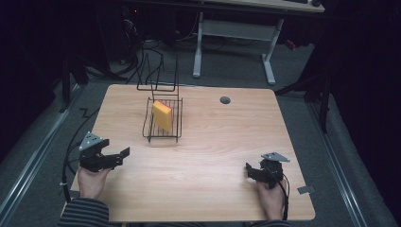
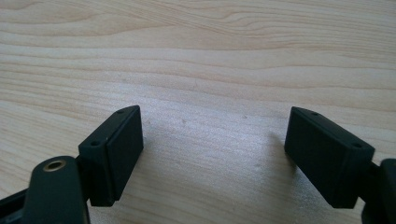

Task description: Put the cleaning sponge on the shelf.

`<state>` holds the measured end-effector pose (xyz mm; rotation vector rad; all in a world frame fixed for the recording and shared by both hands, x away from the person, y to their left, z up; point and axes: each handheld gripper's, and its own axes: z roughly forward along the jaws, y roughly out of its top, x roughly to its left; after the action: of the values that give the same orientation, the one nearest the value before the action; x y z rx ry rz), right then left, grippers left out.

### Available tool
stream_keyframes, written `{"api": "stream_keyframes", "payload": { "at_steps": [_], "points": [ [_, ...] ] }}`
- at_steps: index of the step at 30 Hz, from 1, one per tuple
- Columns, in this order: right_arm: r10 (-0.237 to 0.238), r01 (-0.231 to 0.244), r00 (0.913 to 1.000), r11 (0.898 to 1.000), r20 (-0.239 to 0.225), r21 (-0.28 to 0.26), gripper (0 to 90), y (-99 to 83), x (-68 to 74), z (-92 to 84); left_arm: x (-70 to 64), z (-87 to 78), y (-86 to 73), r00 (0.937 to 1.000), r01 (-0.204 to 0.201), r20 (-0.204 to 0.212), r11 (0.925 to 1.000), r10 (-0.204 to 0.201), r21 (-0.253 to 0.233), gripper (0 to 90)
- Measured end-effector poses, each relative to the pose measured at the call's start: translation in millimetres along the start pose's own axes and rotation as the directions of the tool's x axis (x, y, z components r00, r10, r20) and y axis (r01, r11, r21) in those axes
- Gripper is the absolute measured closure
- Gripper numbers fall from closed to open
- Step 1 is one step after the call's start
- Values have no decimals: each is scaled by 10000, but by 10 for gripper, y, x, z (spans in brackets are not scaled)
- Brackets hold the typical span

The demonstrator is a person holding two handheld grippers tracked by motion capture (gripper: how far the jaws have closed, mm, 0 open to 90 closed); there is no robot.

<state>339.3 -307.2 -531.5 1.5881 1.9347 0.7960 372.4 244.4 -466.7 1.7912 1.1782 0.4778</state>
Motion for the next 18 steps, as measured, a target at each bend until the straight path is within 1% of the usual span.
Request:
{"api": "stream_keyframes", "payload": {
  "at_steps": [7,13,18],
  "points": [
    [-1,1,10000,10000,0,0,196,0,0,0,11,43,-62,9999,158,35,9998,-159,131,89],
    [8,-8,10000,10000,-2,0,196,0,1,0,16,89,-119,9998,180,60,9993,-182,334,93],
    [-16,16,10000,10000,-2,-7,196,0,0,0,36,137,-172,9995,314,71,9978,-319,581,99]
  ]
}}
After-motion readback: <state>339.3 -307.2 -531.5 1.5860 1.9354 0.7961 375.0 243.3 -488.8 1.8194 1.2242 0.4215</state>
